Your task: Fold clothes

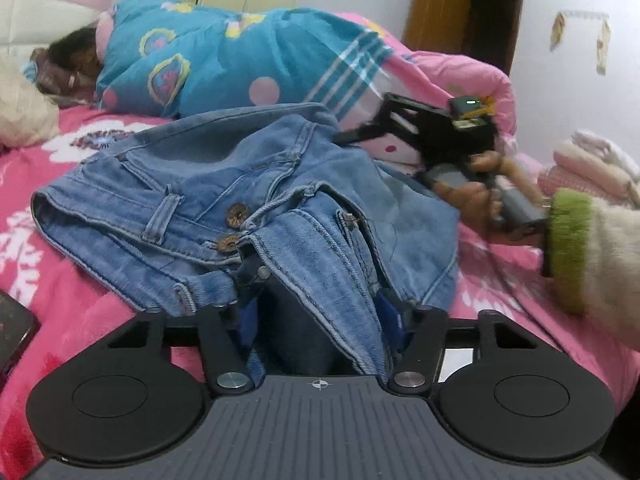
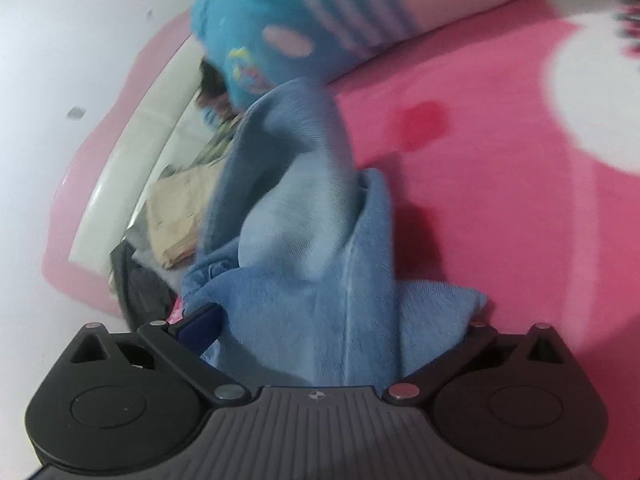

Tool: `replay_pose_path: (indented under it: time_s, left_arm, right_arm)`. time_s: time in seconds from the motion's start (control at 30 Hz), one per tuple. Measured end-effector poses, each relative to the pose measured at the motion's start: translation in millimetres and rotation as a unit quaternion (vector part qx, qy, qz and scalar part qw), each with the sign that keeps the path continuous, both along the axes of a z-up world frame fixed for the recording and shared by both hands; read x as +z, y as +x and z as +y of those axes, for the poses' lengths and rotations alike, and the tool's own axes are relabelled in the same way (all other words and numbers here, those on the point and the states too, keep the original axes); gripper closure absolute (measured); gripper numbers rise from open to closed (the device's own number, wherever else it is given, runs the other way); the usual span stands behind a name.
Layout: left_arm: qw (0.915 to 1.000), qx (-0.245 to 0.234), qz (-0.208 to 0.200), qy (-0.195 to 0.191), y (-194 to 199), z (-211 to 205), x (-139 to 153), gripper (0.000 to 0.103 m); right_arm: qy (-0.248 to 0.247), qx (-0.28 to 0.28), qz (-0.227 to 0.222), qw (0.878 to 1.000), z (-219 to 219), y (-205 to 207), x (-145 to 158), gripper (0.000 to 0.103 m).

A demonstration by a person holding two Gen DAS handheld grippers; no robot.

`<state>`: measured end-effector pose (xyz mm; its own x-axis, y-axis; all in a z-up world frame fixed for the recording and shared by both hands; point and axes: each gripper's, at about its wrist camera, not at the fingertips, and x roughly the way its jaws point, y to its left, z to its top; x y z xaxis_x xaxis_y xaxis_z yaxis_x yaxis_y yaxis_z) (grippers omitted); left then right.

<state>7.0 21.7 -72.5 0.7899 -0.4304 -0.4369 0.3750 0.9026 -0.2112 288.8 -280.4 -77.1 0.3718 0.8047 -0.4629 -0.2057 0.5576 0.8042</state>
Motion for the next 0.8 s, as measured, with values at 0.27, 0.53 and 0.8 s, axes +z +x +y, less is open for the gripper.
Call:
replay_pose_path:
  time_s: [0.27,0.53,0.8]
  left_arm:
    - [0.9997,0.022,0.002,-0.007,1.8,5.2,-1.1,0.065]
    - [0.9995,0.02,0.001,-0.025,1.5,6.0,4.1,0.067]
    - [0.997,-0.066,-0.016,-0.038,0.4,-32.9,22.4,0.066]
  right_arm:
    - [-0.044,0.014,-0.067,0.997,50.1,-13.3,19.3,0.033]
    - [-0.076,-0.115,-0.107,0.985,4.5,-106.1,52.6,0.068]
    - [-0.037,-0.291,-0.113,0.949,-83.2,-254.9,50.5,0.07]
